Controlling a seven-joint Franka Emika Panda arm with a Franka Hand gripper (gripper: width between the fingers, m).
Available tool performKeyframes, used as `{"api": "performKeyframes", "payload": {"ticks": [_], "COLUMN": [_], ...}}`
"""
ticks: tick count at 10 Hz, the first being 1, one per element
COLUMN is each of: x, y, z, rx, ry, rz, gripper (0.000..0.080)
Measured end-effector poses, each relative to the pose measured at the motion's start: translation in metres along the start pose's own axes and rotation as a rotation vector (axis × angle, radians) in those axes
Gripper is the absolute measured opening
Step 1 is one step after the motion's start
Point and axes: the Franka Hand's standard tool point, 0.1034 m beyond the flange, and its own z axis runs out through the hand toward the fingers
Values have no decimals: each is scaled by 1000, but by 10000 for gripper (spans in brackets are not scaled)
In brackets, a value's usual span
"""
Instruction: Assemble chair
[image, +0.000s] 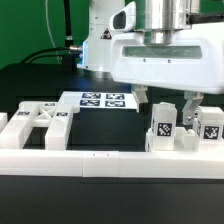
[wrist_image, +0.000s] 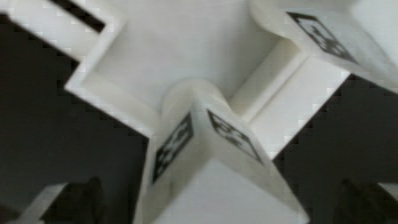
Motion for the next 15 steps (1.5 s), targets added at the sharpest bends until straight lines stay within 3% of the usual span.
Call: {"api": "performKeyframes", "payload": {"ticks": [3, 10, 12, 13, 14, 15], "x": [-1, 7, 8, 8, 8, 8], "y": [-1, 5, 7, 7, 7, 7], "z": [0, 0, 0, 0, 1, 1], "rx": [-3, -36, -44, -44, -44, -44], "ry": [1, 11, 12, 12, 12, 12], "rz": [-241, -777, -823, -817, -796, -794], "gripper": [649, 649, 385, 385, 286, 286]}}
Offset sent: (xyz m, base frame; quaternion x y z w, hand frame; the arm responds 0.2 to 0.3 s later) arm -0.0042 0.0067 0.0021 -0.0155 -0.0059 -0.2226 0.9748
